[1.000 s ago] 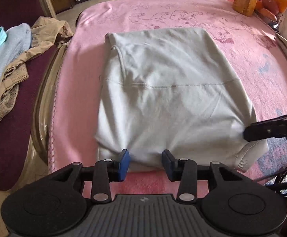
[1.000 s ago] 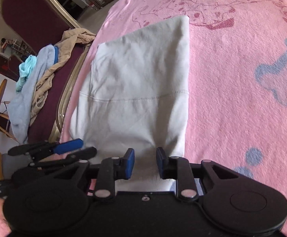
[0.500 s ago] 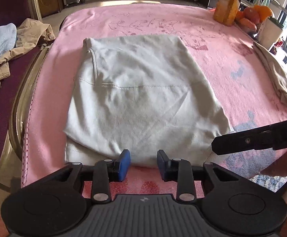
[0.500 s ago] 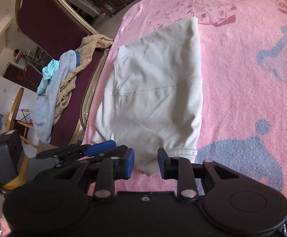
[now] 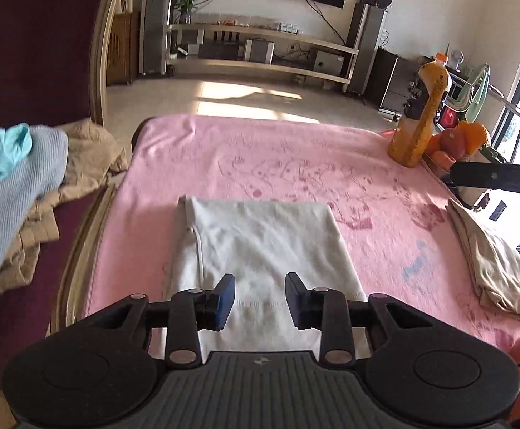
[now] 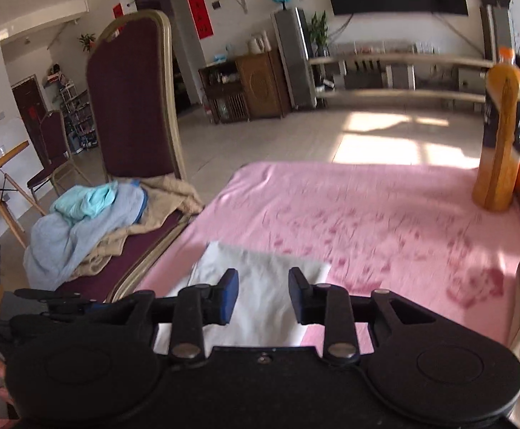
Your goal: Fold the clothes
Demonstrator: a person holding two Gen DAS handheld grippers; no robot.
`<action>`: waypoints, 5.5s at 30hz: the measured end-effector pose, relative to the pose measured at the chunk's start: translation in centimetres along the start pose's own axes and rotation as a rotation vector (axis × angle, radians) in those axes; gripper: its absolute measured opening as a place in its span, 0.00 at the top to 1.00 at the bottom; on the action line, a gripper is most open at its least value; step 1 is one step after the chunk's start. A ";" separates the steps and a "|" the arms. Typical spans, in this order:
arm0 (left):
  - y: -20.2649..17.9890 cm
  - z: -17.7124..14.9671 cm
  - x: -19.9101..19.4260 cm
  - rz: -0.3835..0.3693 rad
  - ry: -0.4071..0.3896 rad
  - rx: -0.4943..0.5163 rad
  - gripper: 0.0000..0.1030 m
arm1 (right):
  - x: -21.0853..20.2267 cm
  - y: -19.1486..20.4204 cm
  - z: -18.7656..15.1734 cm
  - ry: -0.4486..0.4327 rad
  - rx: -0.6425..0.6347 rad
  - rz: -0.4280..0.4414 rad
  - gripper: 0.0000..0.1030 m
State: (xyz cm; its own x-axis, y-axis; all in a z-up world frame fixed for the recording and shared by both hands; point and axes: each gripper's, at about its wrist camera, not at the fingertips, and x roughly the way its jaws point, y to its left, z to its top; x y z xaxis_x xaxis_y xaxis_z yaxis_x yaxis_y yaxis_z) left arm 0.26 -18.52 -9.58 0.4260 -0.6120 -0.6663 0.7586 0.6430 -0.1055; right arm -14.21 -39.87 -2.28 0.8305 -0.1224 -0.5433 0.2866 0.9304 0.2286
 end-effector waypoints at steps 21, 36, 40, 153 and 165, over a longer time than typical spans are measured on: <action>6.6 2.8 14.4 0.152 0.141 -0.244 0.88 | 22.3 -9.7 -8.8 0.297 0.763 0.382 1.00; 4.8 5.3 17.7 0.146 0.122 -0.146 0.83 | 22.3 -9.9 -5.0 0.203 0.640 0.292 0.83; 6.3 5.9 18.7 0.204 0.108 -0.238 0.82 | 23.6 -11.5 -6.1 0.186 0.776 0.303 0.86; 7.6 1.6 15.0 0.141 0.450 -0.152 0.00 | 16.6 -9.0 -7.9 0.335 0.710 0.322 0.00; 7.4 1.8 14.9 0.154 0.463 -0.169 0.00 | 18.0 -8.1 -7.1 0.341 0.713 0.298 0.00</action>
State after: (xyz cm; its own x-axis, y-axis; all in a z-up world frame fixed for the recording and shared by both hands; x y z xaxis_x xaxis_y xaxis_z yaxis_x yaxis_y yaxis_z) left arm 13.12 -23.69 -18.99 0.2347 -0.2613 -0.9363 0.5975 0.7986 -0.0731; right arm -4.98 -47.12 -19.64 0.7624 0.3109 -0.5675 0.4066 0.4521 0.7939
